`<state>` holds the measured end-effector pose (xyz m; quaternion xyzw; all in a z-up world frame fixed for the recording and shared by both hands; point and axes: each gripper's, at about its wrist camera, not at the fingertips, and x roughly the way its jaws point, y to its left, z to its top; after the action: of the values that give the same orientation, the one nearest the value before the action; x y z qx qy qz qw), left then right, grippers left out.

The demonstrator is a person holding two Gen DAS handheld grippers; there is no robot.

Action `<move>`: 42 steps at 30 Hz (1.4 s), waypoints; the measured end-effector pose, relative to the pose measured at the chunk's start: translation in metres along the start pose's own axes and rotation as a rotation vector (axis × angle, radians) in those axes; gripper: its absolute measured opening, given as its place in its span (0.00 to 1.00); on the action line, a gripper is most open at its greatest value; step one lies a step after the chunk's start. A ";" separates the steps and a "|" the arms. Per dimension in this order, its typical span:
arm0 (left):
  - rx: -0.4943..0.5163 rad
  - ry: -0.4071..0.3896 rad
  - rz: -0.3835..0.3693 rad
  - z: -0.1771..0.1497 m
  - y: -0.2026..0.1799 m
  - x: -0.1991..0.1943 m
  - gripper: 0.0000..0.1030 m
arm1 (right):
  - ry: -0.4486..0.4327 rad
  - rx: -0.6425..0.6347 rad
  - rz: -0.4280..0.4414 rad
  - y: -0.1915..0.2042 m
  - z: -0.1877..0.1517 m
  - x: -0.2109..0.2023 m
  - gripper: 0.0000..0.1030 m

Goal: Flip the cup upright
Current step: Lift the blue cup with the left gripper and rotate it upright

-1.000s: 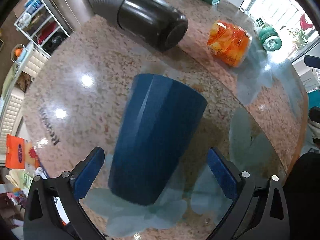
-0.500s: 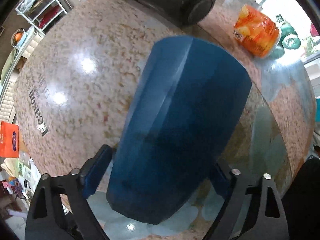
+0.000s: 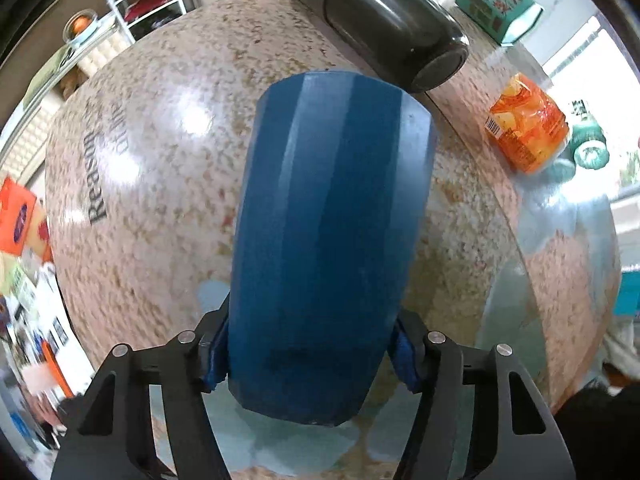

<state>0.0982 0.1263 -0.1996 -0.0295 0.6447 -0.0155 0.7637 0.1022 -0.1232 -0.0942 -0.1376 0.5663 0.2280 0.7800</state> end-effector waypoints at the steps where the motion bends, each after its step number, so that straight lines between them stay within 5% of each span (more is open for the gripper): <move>1: -0.011 -0.004 0.001 -0.006 0.001 -0.003 0.65 | -0.003 0.008 -0.002 0.000 -0.002 -0.002 1.00; 16: -0.225 -0.067 -0.095 -0.094 -0.048 -0.023 0.64 | -0.036 0.080 -0.061 -0.002 -0.052 -0.040 1.00; 25: -0.330 -0.057 -0.088 -0.110 -0.097 -0.043 0.64 | -0.024 0.046 -0.027 -0.021 -0.061 -0.043 1.00; 42: -0.375 0.069 -0.043 -0.096 -0.199 -0.020 0.64 | 0.034 -0.018 0.038 -0.078 -0.074 -0.034 1.00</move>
<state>0.0034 -0.0730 -0.1834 -0.1845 0.6614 0.0875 0.7217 0.0731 -0.2320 -0.0886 -0.1375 0.5797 0.2456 0.7647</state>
